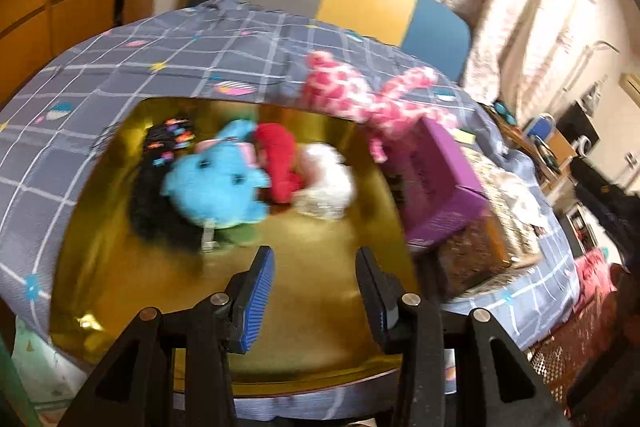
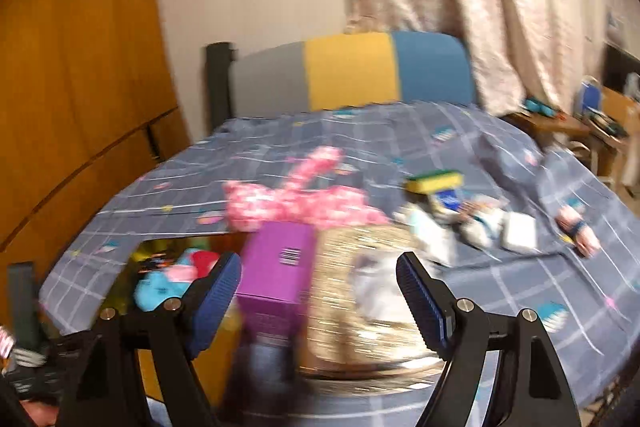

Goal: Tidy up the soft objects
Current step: 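Lift both grippers out of the gold tray, then grasp the pink rolled towel with the right gripper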

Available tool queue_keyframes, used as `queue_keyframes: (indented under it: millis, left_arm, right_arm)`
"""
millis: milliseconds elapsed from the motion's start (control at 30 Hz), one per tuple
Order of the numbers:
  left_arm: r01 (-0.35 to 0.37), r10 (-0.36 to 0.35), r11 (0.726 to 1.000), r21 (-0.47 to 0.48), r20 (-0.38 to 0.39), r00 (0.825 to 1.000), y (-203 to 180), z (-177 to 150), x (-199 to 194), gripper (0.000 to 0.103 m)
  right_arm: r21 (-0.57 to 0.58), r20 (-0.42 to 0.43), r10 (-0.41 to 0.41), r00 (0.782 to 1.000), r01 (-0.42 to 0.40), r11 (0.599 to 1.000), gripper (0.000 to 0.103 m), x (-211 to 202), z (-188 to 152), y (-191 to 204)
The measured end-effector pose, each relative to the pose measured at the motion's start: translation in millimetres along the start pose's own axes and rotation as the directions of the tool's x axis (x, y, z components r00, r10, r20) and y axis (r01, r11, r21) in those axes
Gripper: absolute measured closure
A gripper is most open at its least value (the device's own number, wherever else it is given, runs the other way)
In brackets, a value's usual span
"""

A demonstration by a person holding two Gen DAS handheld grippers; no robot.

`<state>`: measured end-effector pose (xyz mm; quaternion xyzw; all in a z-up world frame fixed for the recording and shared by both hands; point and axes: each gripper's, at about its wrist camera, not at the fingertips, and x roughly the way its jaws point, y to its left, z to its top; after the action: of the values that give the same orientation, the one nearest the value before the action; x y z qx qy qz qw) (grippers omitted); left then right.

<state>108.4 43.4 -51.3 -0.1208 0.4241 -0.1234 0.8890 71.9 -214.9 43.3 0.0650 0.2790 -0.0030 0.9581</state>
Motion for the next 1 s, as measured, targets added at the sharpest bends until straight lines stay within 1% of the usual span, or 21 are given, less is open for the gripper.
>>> queue_keyframes:
  millis: [133,233,367,400,433,500,633,667,767,867,900,1000]
  left_arm:
    - [0.051,-0.051,0.997,0.056,0.001,0.999,-31,-1,1,0.061]
    - [0.094,-0.093,0.990,0.106,-0.008,0.996,-57,-1,2,0.061]
    - [0.136,-0.135,0.974,0.184,-0.020,0.991,-96,-1,3,0.061]
    - [0.147,-0.146,0.968,0.205,-0.024,0.989,-107,-1,4,0.061]
    - [0.159,-0.157,0.962,0.223,-0.026,0.987,-117,-1,4,0.061]
    - [0.183,-0.181,0.949,0.258,-0.032,0.983,-138,-2,5,0.061]
    - [0.229,-0.218,0.908,0.350,-0.071,0.973,-189,-7,12,0.061]
    - [0.239,-0.226,0.900,0.364,-0.079,0.971,-199,-8,14,0.061]
    - [0.279,-0.254,0.868,0.411,-0.115,0.960,-234,-15,23,0.061]
    - [0.311,-0.271,0.846,0.434,-0.152,0.950,-263,-20,33,0.061]
    - [0.315,-0.272,0.842,0.438,-0.158,0.949,-271,-21,36,0.061]
    - [0.327,-0.276,0.828,0.455,-0.178,0.945,-294,-23,45,0.061]
  right_arm:
    - [0.088,-0.047,-0.086,0.995,0.090,0.992,0.022,4,-11,-57]
    - [0.109,-0.095,-0.143,0.985,0.153,0.982,0.022,10,-23,-94]
    - [0.130,-0.192,-0.200,0.961,0.227,0.965,0.022,26,-38,-154]
    - [0.131,-0.204,-0.208,0.957,0.237,0.963,0.022,30,-39,-164]
    - [0.129,-0.227,-0.226,0.947,0.260,0.957,0.022,34,-41,-184]
    - [0.124,-0.248,-0.251,0.936,0.288,0.950,0.022,40,-43,-214]
    - [0.103,-0.264,-0.316,0.912,0.352,0.930,0.022,45,-35,-264]
    - [0.104,-0.263,-0.329,0.907,0.366,0.925,0.022,46,-30,-283]
    - [0.095,-0.251,-0.370,0.895,0.403,0.910,0.022,49,-18,-321]
    - [0.110,-0.233,-0.402,0.886,0.434,0.894,0.022,55,-6,-357]
    - [0.114,-0.229,-0.407,0.884,0.439,0.891,0.022,56,-3,-363]
    - [0.122,-0.210,-0.412,0.887,0.442,0.889,0.022,68,6,-389]
